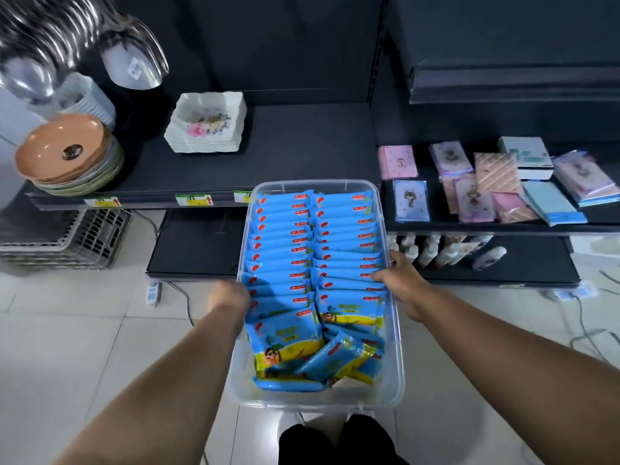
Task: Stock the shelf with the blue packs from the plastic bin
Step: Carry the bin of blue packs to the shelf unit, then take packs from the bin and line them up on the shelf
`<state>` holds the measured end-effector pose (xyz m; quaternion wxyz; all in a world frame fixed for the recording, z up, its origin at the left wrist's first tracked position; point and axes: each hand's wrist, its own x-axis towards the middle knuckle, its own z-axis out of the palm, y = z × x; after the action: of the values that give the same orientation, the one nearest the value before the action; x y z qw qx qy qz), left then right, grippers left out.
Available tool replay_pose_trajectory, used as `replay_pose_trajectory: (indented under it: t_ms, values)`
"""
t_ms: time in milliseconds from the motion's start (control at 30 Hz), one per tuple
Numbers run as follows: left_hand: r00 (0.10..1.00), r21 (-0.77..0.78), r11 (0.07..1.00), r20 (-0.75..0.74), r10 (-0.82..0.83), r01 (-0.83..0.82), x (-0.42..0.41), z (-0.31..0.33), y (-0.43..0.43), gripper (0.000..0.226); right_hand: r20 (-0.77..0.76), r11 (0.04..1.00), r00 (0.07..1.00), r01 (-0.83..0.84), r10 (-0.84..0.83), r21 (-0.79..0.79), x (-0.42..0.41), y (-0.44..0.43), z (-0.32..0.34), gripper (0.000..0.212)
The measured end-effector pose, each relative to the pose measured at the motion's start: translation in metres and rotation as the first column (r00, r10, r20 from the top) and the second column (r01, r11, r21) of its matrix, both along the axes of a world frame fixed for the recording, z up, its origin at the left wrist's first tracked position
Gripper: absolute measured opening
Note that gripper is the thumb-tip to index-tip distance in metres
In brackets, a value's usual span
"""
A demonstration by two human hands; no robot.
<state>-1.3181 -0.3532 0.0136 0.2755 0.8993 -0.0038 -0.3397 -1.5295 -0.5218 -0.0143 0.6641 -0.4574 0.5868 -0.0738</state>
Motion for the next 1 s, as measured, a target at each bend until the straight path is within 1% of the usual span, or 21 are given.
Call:
replay_pose_trajectory:
  t_ms: [33, 100, 133, 200, 233, 333, 400, 467, 533, 600, 633, 700, 767, 800, 900, 967, 1000]
  values:
    - [1.0, -0.003, 1.0, 0.007, -0.022, 0.022, -0.003, 0.0, 0.002, 0.021, -0.004, 1.0, 1.0, -0.028, 0.028, -0.011, -0.002, 0.002, -0.001, 0.053]
    - [0.997, 0.011, 0.999, 0.052, -0.051, 0.051, -0.008, 0.006, 0.005, 0.032, -0.057, 0.994, 0.995, -0.087, 0.083, -0.06, -0.003, 0.01, 0.004, 0.048]
    - [0.994, 0.028, 0.996, 0.056, -0.092, 0.09, -0.01, 0.008, 0.004, 0.038, -0.114, 0.986, 0.987, -0.129, 0.116, -0.106, -0.003, 0.014, 0.008, 0.047]
    - [0.978, 0.065, 0.978, 0.059, -0.2, 0.196, -0.011, 0.012, 0.0, 0.041, -0.233, 0.957, 0.957, -0.22, 0.173, -0.189, -0.005, 0.022, 0.018, 0.041]
    - [0.967, 0.086, 0.967, 0.067, -0.246, 0.24, -0.011, 0.014, -0.003, 0.042, -0.267, 0.942, 0.944, -0.253, 0.191, -0.22, -0.007, 0.025, 0.023, 0.04]
    - [0.894, 0.158, 0.905, 0.159, -0.418, 0.395, -0.014, 0.021, -0.008, 0.047, -0.34, 0.904, 0.908, -0.34, 0.243, -0.261, -0.016, 0.038, 0.035, 0.051]
    - [0.795, 0.195, 0.822, 0.213, -0.569, 0.536, -0.021, 0.026, -0.008, 0.053, -0.434, 0.844, 0.858, -0.431, 0.274, -0.319, -0.024, 0.044, 0.039, 0.052]
    - [0.654, 0.238, 0.704, 0.263, -0.71, 0.669, -0.032, 0.032, -0.007, 0.052, -0.518, 0.764, 0.798, -0.532, 0.309, -0.365, -0.033, 0.05, 0.043, 0.049]
    - [0.507, 0.266, 0.572, 0.275, -0.817, 0.776, -0.043, 0.035, -0.005, 0.048, -0.568, 0.699, 0.749, -0.607, 0.342, -0.379, -0.041, 0.058, 0.046, 0.046]
    - [0.373, 0.293, 0.445, 0.269, -0.888, 0.846, -0.051, 0.037, 0.001, 0.047, -0.617, 0.635, 0.698, -0.67, 0.363, -0.384, -0.047, 0.069, 0.048, 0.042]
    - [0.321, 0.305, 0.394, 0.262, -0.91, 0.867, -0.054, 0.037, 0.005, 0.048, -0.636, 0.606, 0.674, -0.698, 0.375, -0.382, -0.048, 0.075, 0.048, 0.039]
    - [0.259, 0.306, 0.326, 0.24, -0.936, 0.895, -0.054, 0.039, 0.012, 0.05, -0.672, 0.534, 0.612, -0.763, 0.417, -0.364, -0.045, 0.088, 0.046, 0.037]
    - [0.228, 0.297, 0.288, 0.222, -0.948, 0.91, -0.048, 0.038, 0.018, 0.047, -0.681, 0.491, 0.563, -0.807, 0.468, -0.329, -0.037, 0.099, 0.042, 0.039]
    - [0.224, 0.296, 0.285, 0.222, -0.949, 0.912, -0.044, 0.038, 0.021, 0.044, -0.678, 0.474, 0.549, -0.82, 0.489, -0.322, -0.031, 0.103, 0.039, 0.042]
    - [0.253, 0.289, 0.318, 0.24, -0.937, 0.903, -0.03, 0.04, 0.027, 0.039, -0.691, 0.414, 0.5, -0.857, 0.522, -0.307, -0.013, 0.116, 0.027, 0.049]
    - [0.292, 0.266, 0.353, 0.243, -0.925, 0.897, -0.022, 0.04, 0.031, 0.036, -0.73, 0.387, 0.462, -0.876, 0.504, -0.287, -0.002, 0.124, 0.02, 0.053]
    - [0.306, 0.253, 0.364, 0.241, -0.921, 0.896, -0.019, 0.039, 0.033, 0.034, -0.766, 0.365, 0.429, -0.891, 0.479, -0.271, 0.001, 0.128, 0.017, 0.051]
